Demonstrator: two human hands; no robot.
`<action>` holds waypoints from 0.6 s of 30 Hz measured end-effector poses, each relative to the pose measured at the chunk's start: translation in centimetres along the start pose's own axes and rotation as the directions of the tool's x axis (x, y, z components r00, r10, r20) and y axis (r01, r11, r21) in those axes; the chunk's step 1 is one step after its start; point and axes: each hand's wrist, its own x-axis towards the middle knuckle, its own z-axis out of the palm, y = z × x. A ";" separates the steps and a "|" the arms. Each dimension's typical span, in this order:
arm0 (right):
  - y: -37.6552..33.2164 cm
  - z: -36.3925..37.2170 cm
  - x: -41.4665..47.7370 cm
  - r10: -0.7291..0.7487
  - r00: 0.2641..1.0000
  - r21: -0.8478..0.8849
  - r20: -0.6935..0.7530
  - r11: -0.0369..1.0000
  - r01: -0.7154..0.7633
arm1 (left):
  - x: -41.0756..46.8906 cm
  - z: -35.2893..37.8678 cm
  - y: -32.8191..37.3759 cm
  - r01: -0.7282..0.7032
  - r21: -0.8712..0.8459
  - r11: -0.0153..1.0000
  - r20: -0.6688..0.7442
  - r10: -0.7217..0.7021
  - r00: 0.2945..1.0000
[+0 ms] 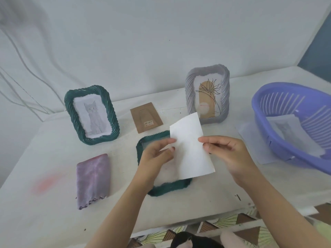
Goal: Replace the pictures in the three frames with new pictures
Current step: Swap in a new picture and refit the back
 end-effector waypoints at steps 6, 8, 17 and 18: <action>-0.9 -3.4 -0.8 -0.081 0.996 -0.224 0.022 0.971 0.084 | 0.3 3.2 0.6 0.176 -0.275 0.945 0.053 -0.168 0.984; -0.8 -5.2 -1.2 -0.200 0.980 -0.517 -0.020 0.840 0.161 | 0.2 4.3 0.8 0.168 -0.257 0.952 0.038 -0.163 0.986; -3.1 -13.9 -4.1 -0.293 0.956 -0.938 -0.015 0.336 0.089 | 0.7 8.8 0.6 0.133 -0.225 0.965 0.066 -0.121 0.990; -3.2 -14.4 -4.3 -0.251 0.968 -0.920 -0.022 0.385 0.079 | 0.8 9.4 0.6 0.135 -0.223 0.965 0.068 -0.123 0.990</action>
